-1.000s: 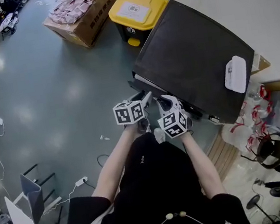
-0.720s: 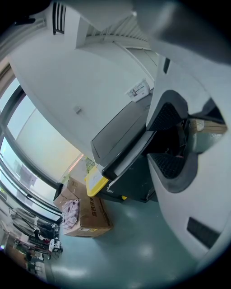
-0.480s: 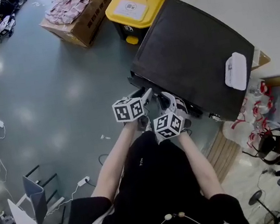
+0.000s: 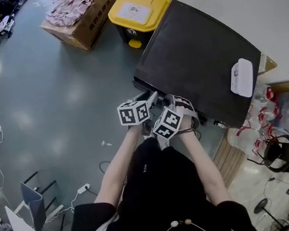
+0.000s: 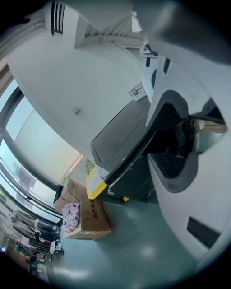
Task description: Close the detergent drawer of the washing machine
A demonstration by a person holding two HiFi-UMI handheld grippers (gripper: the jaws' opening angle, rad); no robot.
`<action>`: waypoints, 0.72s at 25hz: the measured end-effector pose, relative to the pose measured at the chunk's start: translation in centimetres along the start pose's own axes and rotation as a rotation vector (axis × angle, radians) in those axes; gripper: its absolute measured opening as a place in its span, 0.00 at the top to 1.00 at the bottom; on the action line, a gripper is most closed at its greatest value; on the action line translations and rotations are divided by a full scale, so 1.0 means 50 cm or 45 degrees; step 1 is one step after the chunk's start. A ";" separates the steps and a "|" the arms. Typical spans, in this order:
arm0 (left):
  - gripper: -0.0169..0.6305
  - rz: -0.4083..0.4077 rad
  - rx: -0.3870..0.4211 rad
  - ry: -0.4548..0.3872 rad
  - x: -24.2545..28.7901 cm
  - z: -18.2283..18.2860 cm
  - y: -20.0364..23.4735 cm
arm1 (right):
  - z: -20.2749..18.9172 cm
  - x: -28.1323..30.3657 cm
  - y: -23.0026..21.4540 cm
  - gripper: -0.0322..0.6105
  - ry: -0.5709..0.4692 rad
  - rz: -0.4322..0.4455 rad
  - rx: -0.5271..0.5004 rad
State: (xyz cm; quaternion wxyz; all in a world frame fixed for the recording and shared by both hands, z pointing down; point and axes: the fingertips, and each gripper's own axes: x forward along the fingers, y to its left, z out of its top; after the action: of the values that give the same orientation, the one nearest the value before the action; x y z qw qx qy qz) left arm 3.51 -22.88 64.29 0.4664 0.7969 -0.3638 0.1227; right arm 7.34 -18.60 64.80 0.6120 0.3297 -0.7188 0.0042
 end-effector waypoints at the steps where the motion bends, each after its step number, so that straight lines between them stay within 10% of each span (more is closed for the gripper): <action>1: 0.73 0.000 0.000 0.000 0.002 0.003 -0.001 | 0.000 0.001 -0.001 0.86 0.013 -0.015 -0.012; 12: 0.73 0.012 -0.018 0.000 0.004 0.005 0.001 | 0.012 -0.025 -0.017 0.93 -0.037 -0.262 -0.043; 18: 0.73 0.017 -0.038 -0.003 0.002 0.001 0.003 | -0.001 -0.021 -0.051 0.82 -0.036 -0.246 0.027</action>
State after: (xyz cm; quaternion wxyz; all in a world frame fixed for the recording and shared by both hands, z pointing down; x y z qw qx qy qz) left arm 3.46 -23.02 64.39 0.4768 0.7876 -0.3716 0.1195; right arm 8.64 -20.07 62.88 0.5959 0.4038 -0.6922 -0.0518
